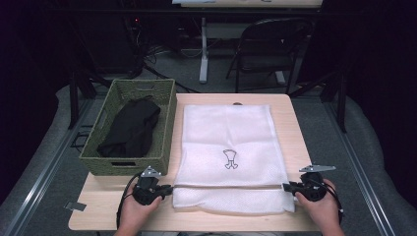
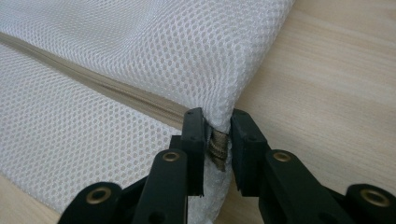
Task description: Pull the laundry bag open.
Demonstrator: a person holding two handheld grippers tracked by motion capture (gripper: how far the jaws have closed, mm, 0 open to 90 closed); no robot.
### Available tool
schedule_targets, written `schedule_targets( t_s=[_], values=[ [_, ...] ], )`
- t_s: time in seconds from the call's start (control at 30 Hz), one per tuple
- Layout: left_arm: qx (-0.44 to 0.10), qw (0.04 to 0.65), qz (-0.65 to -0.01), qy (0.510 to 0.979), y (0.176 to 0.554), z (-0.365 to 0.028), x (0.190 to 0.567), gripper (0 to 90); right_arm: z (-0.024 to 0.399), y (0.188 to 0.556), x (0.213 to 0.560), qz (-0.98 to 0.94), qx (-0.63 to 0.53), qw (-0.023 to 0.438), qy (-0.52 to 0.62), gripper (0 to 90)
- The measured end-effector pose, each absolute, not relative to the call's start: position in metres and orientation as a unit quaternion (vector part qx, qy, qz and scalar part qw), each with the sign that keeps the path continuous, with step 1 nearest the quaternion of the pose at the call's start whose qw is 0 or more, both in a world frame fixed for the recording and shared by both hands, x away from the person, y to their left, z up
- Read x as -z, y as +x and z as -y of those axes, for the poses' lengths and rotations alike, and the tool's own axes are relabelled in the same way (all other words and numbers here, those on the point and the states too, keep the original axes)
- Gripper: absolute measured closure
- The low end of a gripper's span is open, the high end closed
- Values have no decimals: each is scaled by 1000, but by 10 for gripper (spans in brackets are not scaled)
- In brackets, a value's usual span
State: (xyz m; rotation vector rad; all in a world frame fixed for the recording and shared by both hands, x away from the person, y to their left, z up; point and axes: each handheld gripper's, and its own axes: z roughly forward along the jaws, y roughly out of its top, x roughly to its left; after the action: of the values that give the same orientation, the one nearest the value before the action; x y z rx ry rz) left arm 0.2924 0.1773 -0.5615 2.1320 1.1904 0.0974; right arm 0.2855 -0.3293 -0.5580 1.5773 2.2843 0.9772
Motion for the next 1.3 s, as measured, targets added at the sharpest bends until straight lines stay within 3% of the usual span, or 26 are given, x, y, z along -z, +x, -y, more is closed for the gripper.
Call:
schedule_targets(
  t_s=[0.43,0.6,0.83,1.3],
  values=[
    [-79,343,-444,824,292,-178,558,573,330,284,555,-772,-328,135,527,566],
    [-84,355,-438,822,291,-179,555,563,328,282,553,-780,-317,164,513,519],
    [-112,364,-423,822,289,-181,549,553,327,281,548,-789,-331,180,486,535],
    [-115,389,-430,807,284,-185,536,516,310,275,538,-800,-344,217,441,556]
  ],
)
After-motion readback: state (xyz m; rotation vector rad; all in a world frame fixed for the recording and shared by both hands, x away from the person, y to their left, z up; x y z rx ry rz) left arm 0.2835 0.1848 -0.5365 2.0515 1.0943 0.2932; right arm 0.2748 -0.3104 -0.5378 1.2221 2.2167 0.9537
